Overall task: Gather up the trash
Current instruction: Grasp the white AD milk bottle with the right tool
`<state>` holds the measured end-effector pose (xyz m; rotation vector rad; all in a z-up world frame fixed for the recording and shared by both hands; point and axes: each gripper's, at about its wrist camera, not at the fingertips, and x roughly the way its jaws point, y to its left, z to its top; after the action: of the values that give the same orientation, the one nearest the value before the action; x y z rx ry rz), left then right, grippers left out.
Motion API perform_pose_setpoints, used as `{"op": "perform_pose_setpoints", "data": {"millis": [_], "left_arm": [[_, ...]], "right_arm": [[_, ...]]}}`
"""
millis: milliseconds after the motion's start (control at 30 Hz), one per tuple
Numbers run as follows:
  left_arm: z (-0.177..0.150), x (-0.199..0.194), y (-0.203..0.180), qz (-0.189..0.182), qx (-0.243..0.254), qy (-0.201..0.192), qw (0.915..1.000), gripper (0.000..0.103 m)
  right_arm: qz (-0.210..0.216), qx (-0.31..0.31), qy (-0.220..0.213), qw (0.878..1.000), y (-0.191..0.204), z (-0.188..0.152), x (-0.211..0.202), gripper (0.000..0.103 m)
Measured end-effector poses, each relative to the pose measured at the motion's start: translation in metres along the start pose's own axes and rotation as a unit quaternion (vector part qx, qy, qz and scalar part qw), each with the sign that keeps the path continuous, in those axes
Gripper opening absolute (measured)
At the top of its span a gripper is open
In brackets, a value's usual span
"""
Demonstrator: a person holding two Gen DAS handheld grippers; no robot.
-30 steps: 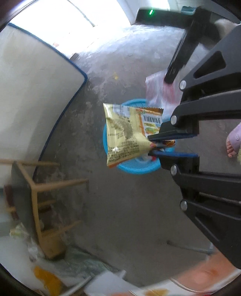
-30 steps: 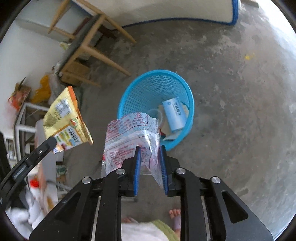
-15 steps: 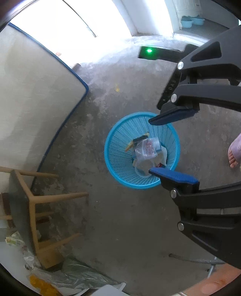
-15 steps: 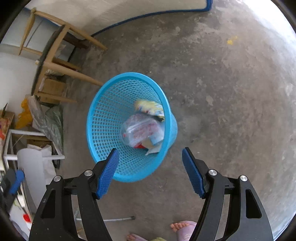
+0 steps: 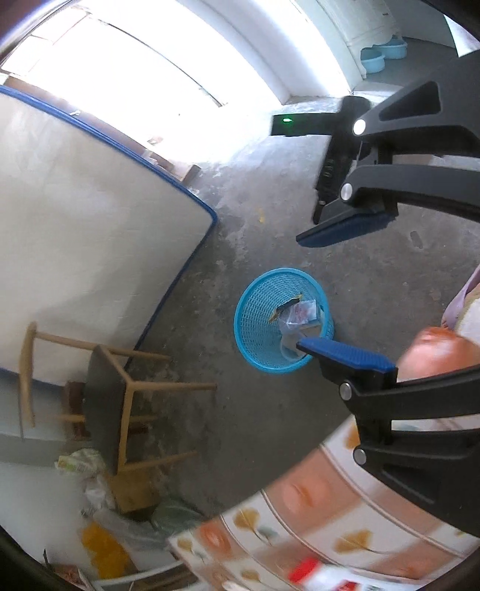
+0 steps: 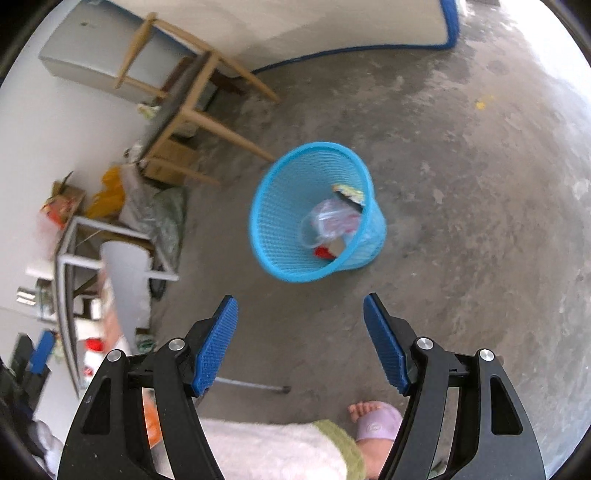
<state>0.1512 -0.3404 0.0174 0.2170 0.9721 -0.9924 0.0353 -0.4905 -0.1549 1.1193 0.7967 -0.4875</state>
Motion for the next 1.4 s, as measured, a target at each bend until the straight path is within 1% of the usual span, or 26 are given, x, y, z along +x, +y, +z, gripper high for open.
{"op": "perform_pose_setpoints", "data": {"millis": [200, 267, 433, 533, 733, 833, 867, 900, 967, 1033, 1100, 1133, 1200, 1233, 1300, 1400], "left_arm": [[-0.045, -0.069, 0.012, 0.019, -0.019, -0.041, 0.9988, 0.052], [-0.063, -0.093, 0.020, 0.031, -0.027, -0.057, 0.9975, 0.055], [-0.106, -0.141, 0.042, 0.071, -0.051, -0.085, 0.9925, 0.056], [-0.132, -0.169, 0.061, 0.101, -0.067, -0.112, 0.9863, 0.057], [-0.179, -0.217, 0.084, 0.126, -0.105, -0.156, 0.9740, 0.057], [-0.203, -0.242, 0.097, 0.142, -0.128, -0.185, 0.9639, 0.057], [-0.207, -0.248, 0.100, 0.147, -0.134, -0.192, 0.9611, 0.057], [-0.213, -0.255, 0.105, 0.156, -0.141, -0.201, 0.9567, 0.058], [-0.224, -0.266, 0.114, 0.176, -0.157, -0.219, 0.9470, 0.059], [-0.235, -0.274, 0.123, 0.194, -0.173, -0.228, 0.9385, 0.061], [-0.244, -0.278, 0.130, 0.202, -0.188, -0.230, 0.9333, 0.061], [-0.248, -0.279, 0.136, 0.208, -0.198, -0.230, 0.9298, 0.061], [-0.256, -0.282, 0.145, 0.211, -0.208, -0.233, 0.9261, 0.061], [-0.259, -0.283, 0.150, 0.214, -0.215, -0.234, 0.9237, 0.061], [-0.265, -0.286, 0.155, 0.217, -0.221, -0.237, 0.9208, 0.061], [-0.271, -0.288, 0.160, 0.219, -0.228, -0.235, 0.9190, 0.061]], "right_arm": [[0.043, -0.052, -0.001, 0.998, 0.045, -0.013, -0.021, 0.067], [0.061, -0.066, 0.002, 0.996, 0.061, -0.019, -0.026, 0.068], [0.083, -0.092, 0.017, 0.992, 0.090, -0.038, -0.030, 0.068], [0.096, -0.104, 0.032, 0.989, 0.105, -0.049, -0.028, 0.069], [0.119, -0.142, 0.076, 0.980, 0.156, -0.080, -0.011, 0.070], [0.133, -0.166, 0.099, 0.972, 0.192, -0.101, -0.001, 0.073], [0.139, -0.175, 0.108, 0.969, 0.205, -0.107, 0.004, 0.074], [0.141, -0.179, 0.114, 0.967, 0.213, -0.113, 0.007, 0.075], [0.147, -0.192, 0.134, 0.961, 0.243, -0.124, 0.022, 0.077], [0.149, -0.194, 0.155, 0.957, 0.268, -0.136, 0.038, 0.078], [0.155, -0.189, 0.181, 0.953, 0.293, -0.145, 0.058, 0.079], [0.153, -0.180, 0.190, 0.953, 0.304, -0.148, 0.067, 0.079], [0.154, -0.169, 0.199, 0.953, 0.324, -0.150, 0.084, 0.080], [0.147, -0.164, 0.201, 0.955, 0.340, -0.151, 0.098, 0.080], [0.134, -0.158, 0.208, 0.956, 0.360, -0.151, 0.117, 0.081], [0.089, -0.133, 0.218, 0.963, 0.383, -0.154, 0.153, 0.081]]}}
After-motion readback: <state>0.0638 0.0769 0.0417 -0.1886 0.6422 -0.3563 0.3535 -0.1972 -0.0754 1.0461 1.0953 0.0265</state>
